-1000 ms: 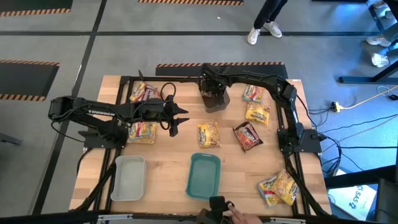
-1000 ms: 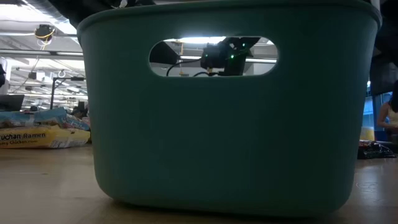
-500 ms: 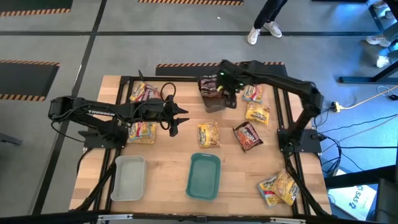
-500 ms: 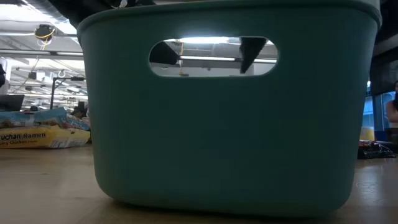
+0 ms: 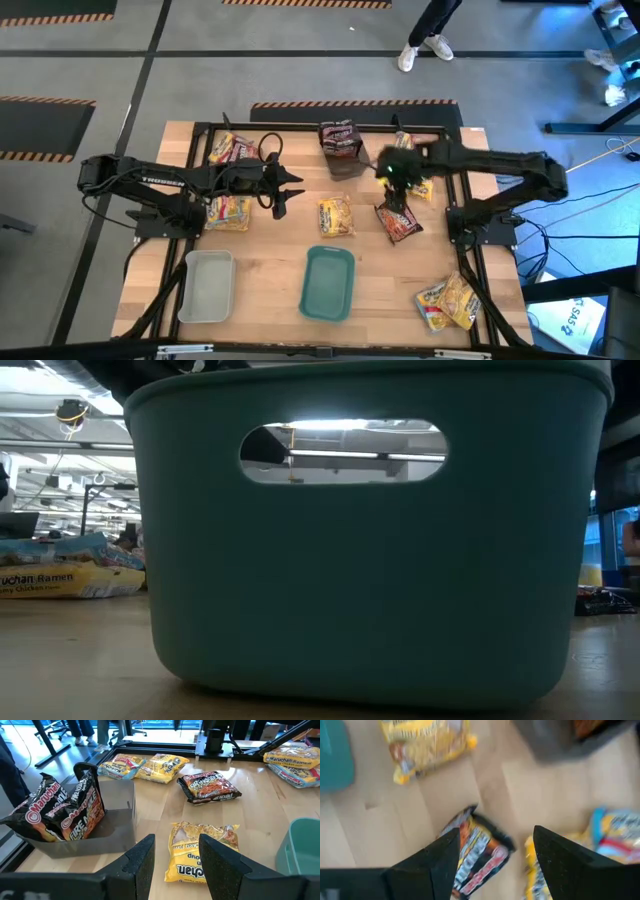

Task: Sort Maruchan noodles
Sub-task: Put the black noodle pack into the black bin

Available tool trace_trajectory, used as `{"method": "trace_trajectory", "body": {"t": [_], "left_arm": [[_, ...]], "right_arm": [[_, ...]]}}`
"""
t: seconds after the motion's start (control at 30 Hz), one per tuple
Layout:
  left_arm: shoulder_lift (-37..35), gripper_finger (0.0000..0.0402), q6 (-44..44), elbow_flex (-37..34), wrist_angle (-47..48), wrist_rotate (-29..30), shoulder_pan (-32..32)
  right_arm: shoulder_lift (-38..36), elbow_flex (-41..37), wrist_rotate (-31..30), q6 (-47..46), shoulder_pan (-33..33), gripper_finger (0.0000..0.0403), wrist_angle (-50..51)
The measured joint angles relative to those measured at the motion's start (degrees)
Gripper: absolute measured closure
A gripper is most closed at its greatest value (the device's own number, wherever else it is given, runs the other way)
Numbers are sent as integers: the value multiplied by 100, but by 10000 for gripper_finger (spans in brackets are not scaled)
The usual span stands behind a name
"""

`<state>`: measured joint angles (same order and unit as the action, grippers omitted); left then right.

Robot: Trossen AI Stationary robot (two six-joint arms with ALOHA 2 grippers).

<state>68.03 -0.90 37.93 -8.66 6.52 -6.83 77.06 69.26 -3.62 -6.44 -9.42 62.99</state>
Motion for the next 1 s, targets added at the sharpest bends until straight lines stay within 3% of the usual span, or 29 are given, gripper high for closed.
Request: {"method": "trace_trajectory", "body": {"t": [0.33, 0.47, 0.63, 1.0], "left_arm": [[0, 255, -45, 2, -278, -17, 11], [2, 255, -43, 4, -562, -65, 11], [200, 255, -85, 7, -980, -593, 11], [1289, 255, -351, 430, -1387, -623, 11]], "right_arm": [[-832, -2160, 6, -1903, 623, 168, -624], [-835, -2521, 20, -2241, 832, 168, -628], [-835, -2716, -68, -2389, 1089, 168, -686], [-833, -3464, -104, -2319, 1278, 168, -1591]]}}
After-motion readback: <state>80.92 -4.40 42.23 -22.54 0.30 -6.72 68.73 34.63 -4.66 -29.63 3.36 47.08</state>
